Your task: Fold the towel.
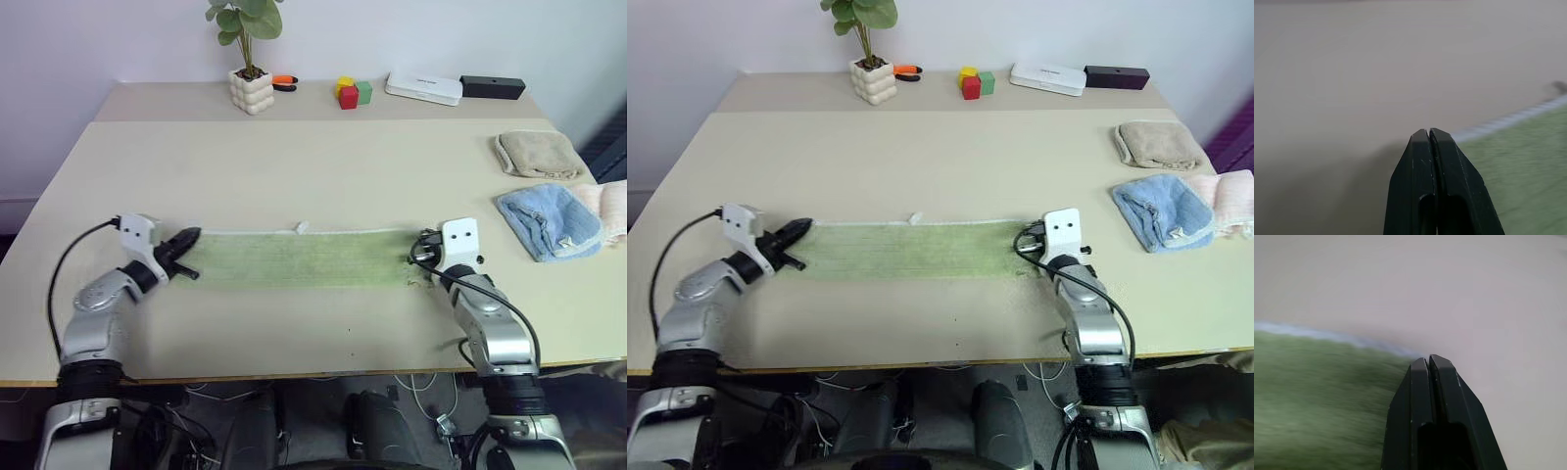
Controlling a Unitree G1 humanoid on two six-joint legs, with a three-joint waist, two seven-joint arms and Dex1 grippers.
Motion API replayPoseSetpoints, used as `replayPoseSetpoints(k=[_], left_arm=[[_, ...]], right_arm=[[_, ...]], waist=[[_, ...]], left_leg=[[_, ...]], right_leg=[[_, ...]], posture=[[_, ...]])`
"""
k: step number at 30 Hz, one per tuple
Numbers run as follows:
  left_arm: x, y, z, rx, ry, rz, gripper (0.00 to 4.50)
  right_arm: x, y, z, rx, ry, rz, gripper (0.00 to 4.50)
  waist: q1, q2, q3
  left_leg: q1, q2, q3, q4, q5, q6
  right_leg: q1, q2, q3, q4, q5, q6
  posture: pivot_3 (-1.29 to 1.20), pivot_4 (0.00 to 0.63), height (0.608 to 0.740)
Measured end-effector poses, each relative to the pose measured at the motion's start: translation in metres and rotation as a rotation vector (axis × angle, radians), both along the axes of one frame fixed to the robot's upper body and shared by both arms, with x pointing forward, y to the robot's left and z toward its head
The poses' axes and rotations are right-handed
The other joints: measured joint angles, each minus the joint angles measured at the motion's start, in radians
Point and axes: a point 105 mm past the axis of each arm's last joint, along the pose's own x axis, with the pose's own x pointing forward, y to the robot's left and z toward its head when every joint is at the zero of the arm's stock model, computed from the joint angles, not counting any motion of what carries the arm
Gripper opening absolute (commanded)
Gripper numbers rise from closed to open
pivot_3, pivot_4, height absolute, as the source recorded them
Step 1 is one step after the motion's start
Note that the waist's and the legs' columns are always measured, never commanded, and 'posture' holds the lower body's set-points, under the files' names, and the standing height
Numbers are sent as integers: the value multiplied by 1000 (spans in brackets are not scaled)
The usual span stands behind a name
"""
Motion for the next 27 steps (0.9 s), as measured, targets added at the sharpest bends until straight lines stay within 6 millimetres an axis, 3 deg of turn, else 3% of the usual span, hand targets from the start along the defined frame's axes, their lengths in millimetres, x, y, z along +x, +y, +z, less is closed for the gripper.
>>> replayPoseSetpoints(k=[1,3,6,11,13,17,22,27], left_arm=[[0,2,1,-9,-3,4,0],[-1,-1,1,-55,17,-24,0],[-5,-7,0,-77,35,-89,838],[-12,-17,13,-4,-5,-212,3442],[-15,-18,18,29,-28,-260,4457],[-29,-26,34,73,-64,-465,4457],[-31,-26,54,102,-102,-613,4457],[-25,-30,47,105,-71,-671,4457]], right_arm=[[0,-3,0,-5,1,-2,41],[-1,-5,1,24,4,13,563],[-3,-4,4,132,22,49,1854],[-10,-13,34,375,13,70,4443],[-16,-24,39,498,37,46,4500],[-30,-35,34,747,122,38,4500],[-46,-36,35,882,162,38,4500],[-71,-35,24,1004,214,23,4500]], waist=[[0,0,0],[-2,0,0],[-4,0,0],[0,0,0],[0,0,0],[-2,1,0],[-1,1,0],[-3,1,0]], left_leg=[[0,0,0,0,0,0],[0,0,0,0,0,0],[0,0,0,0,0,0],[0,0,0,0,0,0],[0,1,0,0,0,0],[0,1,0,-1,0,0],[-1,1,0,-1,0,0],[-1,1,0,-2,0,1]], right_leg=[[0,0,0,0,0,0],[0,0,0,0,0,0],[-1,0,0,0,0,0],[0,0,0,0,0,0],[0,0,0,0,0,0],[-1,0,0,0,0,-1],[-1,0,0,-1,0,-1],[-1,0,0,-1,0,-1]], posture=[[0,150,735],[0,150,735],[0,150,735],[0,150,735],[0,150,735],[0,150,735],[0,150,735],[0,150,735]])
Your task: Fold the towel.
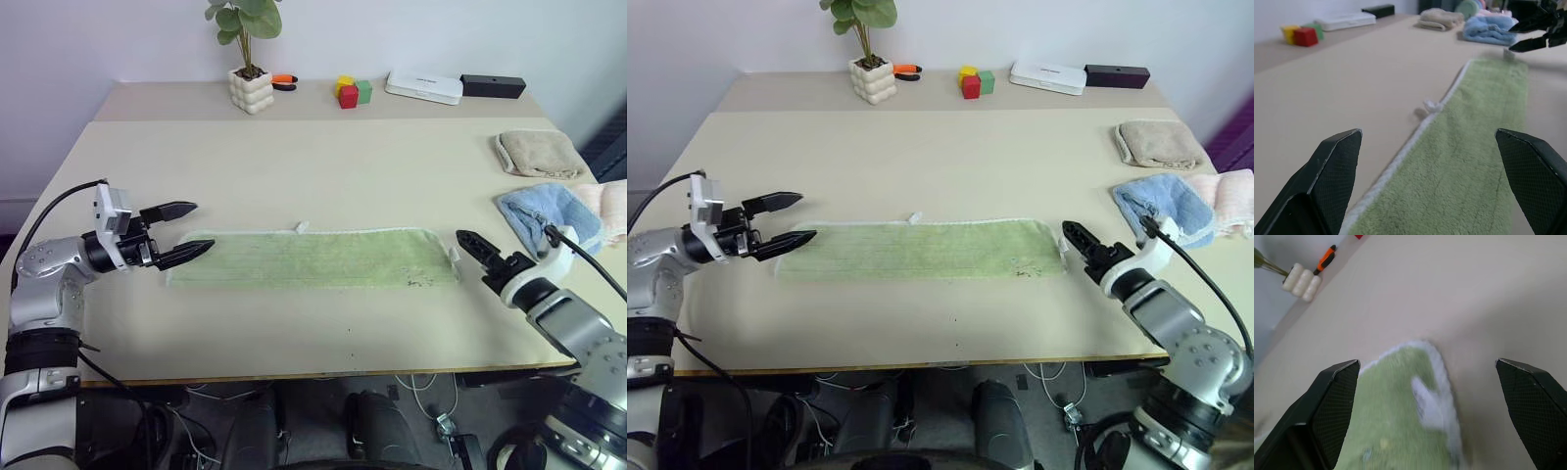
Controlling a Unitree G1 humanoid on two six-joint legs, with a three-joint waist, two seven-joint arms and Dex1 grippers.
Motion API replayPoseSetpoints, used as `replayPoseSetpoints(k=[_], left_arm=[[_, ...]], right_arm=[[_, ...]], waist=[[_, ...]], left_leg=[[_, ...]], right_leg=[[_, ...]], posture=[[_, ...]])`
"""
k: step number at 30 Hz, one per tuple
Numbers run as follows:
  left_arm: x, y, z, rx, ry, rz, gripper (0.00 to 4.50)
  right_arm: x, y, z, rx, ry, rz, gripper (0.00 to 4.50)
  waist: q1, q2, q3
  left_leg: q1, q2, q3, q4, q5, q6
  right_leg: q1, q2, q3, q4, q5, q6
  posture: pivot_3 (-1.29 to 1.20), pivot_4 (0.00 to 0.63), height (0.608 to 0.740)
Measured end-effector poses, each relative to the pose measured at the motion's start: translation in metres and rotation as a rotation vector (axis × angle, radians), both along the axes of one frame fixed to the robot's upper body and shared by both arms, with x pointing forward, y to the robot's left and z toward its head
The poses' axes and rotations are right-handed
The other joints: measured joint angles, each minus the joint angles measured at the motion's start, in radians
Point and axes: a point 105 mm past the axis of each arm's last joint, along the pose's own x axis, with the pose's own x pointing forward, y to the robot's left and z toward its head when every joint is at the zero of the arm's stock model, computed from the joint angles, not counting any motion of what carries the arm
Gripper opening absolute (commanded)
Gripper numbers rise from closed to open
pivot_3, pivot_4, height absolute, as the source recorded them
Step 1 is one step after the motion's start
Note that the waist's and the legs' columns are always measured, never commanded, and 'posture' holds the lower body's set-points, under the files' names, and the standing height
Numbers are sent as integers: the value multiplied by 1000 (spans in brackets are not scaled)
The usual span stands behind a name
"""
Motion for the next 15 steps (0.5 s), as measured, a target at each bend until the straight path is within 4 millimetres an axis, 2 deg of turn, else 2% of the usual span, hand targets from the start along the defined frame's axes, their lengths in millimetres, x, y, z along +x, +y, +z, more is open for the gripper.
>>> replayPoseSetpoints(k=[3,10,15], left_arm=[[3,-8,-6,8,17,-42,4457],[16,-9,6,27,-42,-66,4457],[16,-9,2,19,-31,-81,4457]], right_arm=[[-13,4,-12,43,56,15,4500],[-31,4,-10,110,92,29,4500],[-36,16,-16,141,132,73,4500]], waist=[[0,0,0],[0,0,0],[-1,-1,0]], left_leg=[[0,0,0,0,0,0],[0,0,0,0,0,0],[0,0,-2,0,0,0]], right_leg=[[0,0,0,0,0,0],[0,0,0,0,0,0],[0,0,0,0,0,0]], posture=[[0,150,735],[0,150,735],[0,150,735]])
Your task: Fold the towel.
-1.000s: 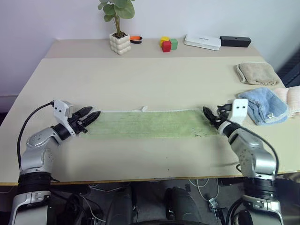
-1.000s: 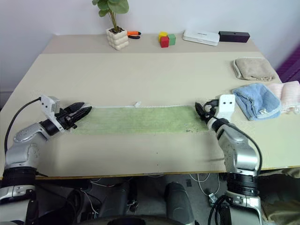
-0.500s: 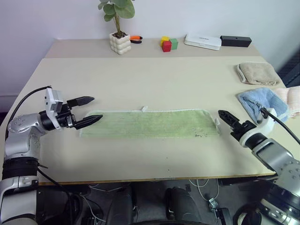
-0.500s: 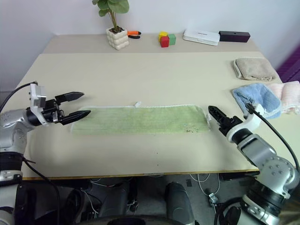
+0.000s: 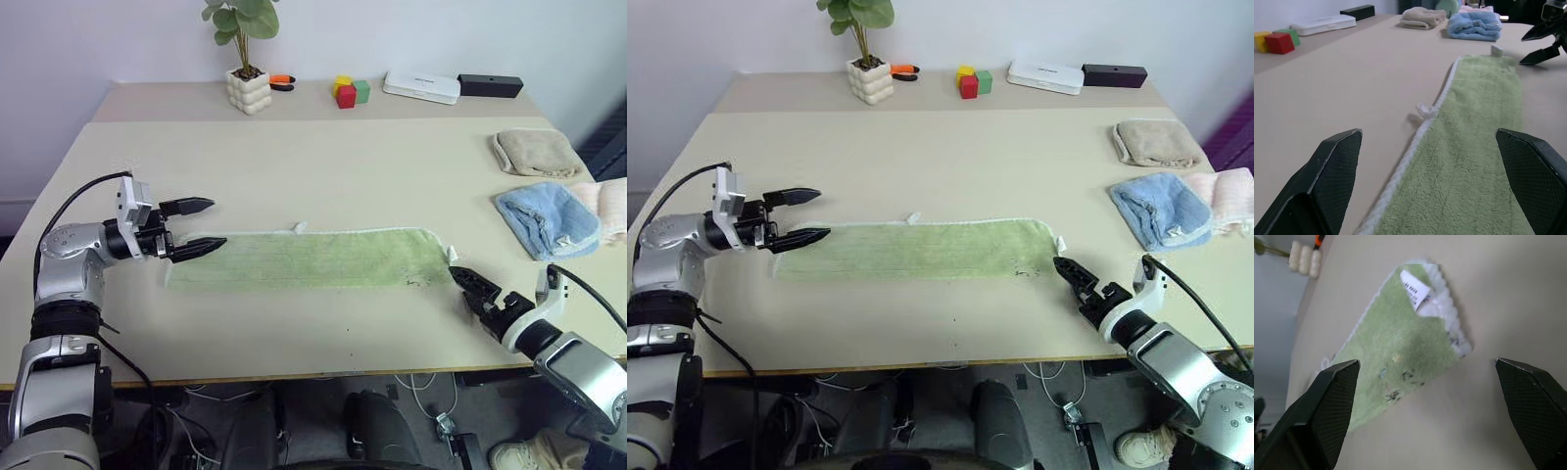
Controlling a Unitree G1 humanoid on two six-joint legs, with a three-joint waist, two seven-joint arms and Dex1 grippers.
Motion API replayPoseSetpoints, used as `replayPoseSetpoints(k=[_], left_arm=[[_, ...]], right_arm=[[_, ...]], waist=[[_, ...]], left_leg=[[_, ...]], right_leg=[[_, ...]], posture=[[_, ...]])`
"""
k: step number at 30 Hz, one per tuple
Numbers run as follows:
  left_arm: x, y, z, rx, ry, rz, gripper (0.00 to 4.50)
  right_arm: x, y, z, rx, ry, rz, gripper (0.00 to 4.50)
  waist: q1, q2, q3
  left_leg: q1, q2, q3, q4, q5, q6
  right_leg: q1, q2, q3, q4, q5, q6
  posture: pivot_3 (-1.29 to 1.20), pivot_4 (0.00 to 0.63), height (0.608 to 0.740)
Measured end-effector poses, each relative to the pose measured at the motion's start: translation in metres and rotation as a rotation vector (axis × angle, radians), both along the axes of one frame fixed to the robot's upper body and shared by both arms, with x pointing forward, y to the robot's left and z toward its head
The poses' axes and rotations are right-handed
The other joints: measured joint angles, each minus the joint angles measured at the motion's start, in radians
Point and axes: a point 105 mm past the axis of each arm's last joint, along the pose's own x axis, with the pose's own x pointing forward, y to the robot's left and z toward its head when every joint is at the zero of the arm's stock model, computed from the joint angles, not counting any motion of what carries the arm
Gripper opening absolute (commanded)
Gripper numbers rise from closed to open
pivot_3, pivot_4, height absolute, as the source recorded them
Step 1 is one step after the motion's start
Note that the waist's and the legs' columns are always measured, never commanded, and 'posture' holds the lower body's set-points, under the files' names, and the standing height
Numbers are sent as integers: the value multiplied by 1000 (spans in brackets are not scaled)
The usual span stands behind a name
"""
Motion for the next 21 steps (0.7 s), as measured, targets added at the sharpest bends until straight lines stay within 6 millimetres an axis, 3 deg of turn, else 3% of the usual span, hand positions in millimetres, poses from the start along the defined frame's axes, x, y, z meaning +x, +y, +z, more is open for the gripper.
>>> replayPoseSetpoints(k=[6,11,16,19,21], left_arm=[[-5,1,-3,-2,21,-29,4457],[-25,8,-10,-5,134,-82,4457],[-39,14,-8,-27,193,-101,4457],[-41,11,-6,-70,226,-117,4500],[-42,10,-3,-80,225,-128,4500]], right_arm=[[7,9,0,36,-7,-10,4500],[19,24,1,50,-21,22,4500],[30,23,1,51,-30,-1,4500],[35,23,-3,49,-19,-12,3286],[38,23,-8,44,-1,-20,2131]], waist=[[-1,0,0],[-5,-1,0],[2,-2,-1],[1,-3,-2],[-1,-3,-2]], left_leg=[[0,0,-1,0,0,0],[0,1,-2,0,0,0],[0,0,-3,0,0,0],[0,1,-3,0,0,0],[0,0,-3,0,0,0]], right_leg=[[0,0,0,0,0,0],[0,0,0,0,0,0],[1,0,0,-1,-2,-3],[1,0,0,-1,-2,-3],[0,0,0,-1,-2,-3]], posture=[[0,150,735],[0,150,735],[0,150,735],[0,150,735],[0,150,735]])
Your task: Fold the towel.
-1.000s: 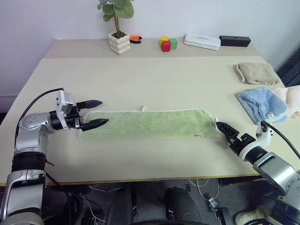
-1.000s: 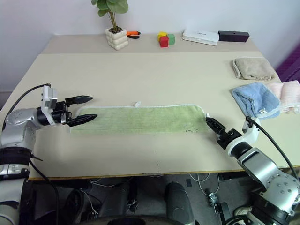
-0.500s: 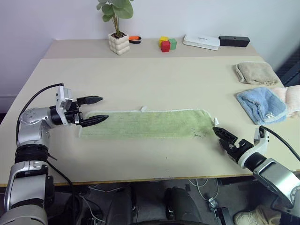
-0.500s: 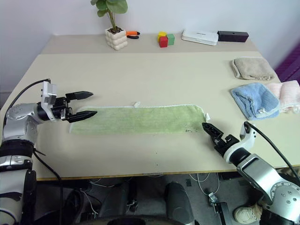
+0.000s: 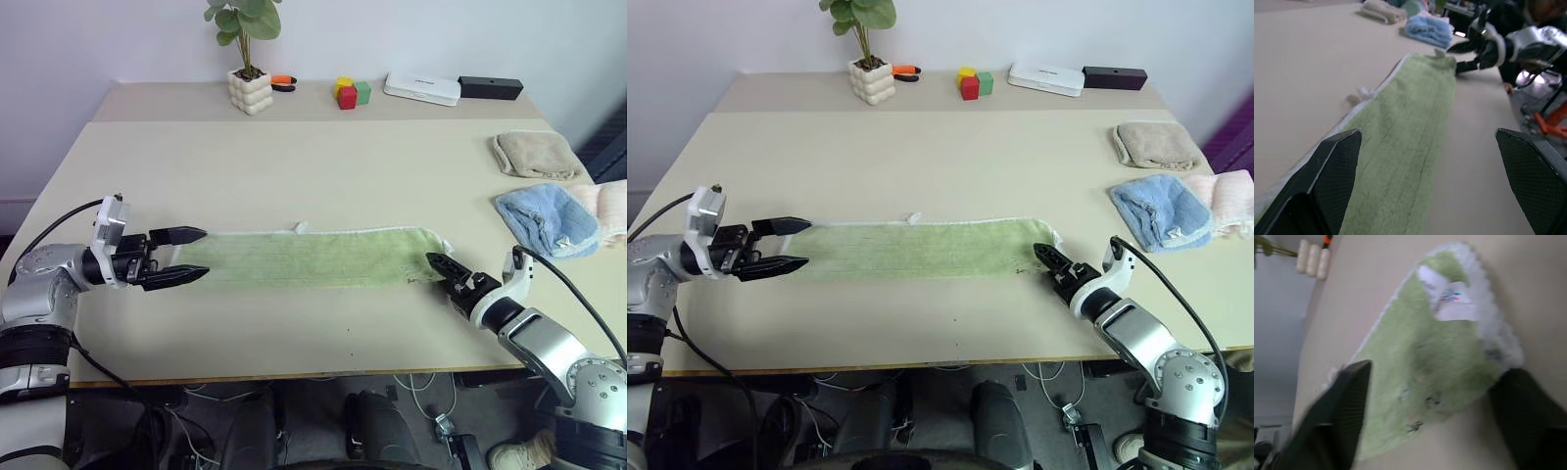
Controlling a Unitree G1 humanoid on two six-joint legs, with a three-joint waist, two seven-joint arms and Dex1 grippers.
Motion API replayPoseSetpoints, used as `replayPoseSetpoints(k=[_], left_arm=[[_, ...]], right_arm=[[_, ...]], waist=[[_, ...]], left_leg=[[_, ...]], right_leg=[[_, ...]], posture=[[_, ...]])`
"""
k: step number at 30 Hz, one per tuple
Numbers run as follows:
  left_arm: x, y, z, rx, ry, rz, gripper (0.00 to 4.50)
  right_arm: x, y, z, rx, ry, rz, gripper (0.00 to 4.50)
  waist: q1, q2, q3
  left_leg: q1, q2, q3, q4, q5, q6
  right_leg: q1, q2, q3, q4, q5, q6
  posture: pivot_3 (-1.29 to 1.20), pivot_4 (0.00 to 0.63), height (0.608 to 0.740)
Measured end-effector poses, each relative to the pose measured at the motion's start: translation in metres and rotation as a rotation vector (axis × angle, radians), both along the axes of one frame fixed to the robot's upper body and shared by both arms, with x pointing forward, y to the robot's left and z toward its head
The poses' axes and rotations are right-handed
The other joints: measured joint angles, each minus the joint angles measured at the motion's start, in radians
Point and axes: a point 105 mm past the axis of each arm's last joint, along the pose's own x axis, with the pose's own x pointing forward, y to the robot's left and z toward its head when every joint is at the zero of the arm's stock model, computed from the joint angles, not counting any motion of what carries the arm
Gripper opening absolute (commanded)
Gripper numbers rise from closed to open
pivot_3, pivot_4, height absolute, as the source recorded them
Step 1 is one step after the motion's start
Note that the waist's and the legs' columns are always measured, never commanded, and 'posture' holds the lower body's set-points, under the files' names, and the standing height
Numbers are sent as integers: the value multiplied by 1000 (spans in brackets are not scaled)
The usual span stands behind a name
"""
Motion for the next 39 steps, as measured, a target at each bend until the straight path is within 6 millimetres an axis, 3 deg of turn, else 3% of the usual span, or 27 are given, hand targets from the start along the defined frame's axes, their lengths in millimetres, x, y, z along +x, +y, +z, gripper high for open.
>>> replayPoseSetpoints(k=[1,4,10,14,18,21,25,32,39], left_arm=[[0,-1,1,1,-3,-3,4500],[0,0,2,2,-12,0,4500],[0,0,2,3,-24,1,4500],[1,-1,2,5,-36,1,4500],[1,-1,2,9,-48,8,4500],[2,0,0,11,-44,21,4500],[3,-1,-1,7,-53,21,4500],[-2,0,-9,6,-42,44,4500],[-7,-5,-5,17,-59,48,4500]], right_arm=[[1,0,-2,-6,8,-2,1804],[5,0,-1,-11,-1,-9,144],[19,-15,10,-118,-48,-66,61],[23,-33,30,-317,-134,-35,61],[22,-26,36,-656,-192,144,61],[26,-4,54,-842,-325,288,61],[18,50,76,-961,-540,528,61],[6,122,62,-888,-661,810,61],[11,140,34,-894,-611,926,61]], waist=[[0,0,0],[0,0,0],[4,1,1],[2,1,1],[1,1,1],[-1,1,1],[1,1,1],[4,0,1],[2,0,1]], left_leg=[[0,0,0,0,0,0],[0,0,1,0,0,0],[-1,0,1,0,0,0],[-1,0,1,0,0,0],[-1,0,2,0,0,0],[-1,0,2,0,0,0],[-2,0,2,-1,0,0],[-4,0,1,1,0,0],[-4,0,3,1,0,1]], right_leg=[[0,0,0,0,0,0],[0,0,0,0,0,0],[0,0,0,0,0,0],[-1,-1,0,0,0,0],[-2,-1,1,0,0,0],[-3,0,1,0,0,0],[-4,0,0,0,0,0],[-4,0,0,0,0,0],[-5,0,0,1,0,1]], posture=[[0,150,735],[0,150,735],[0,150,735],[0,150,735],[0,150,735],[0,150,735],[0,150,735],[0,150,735],[0,150,735]])
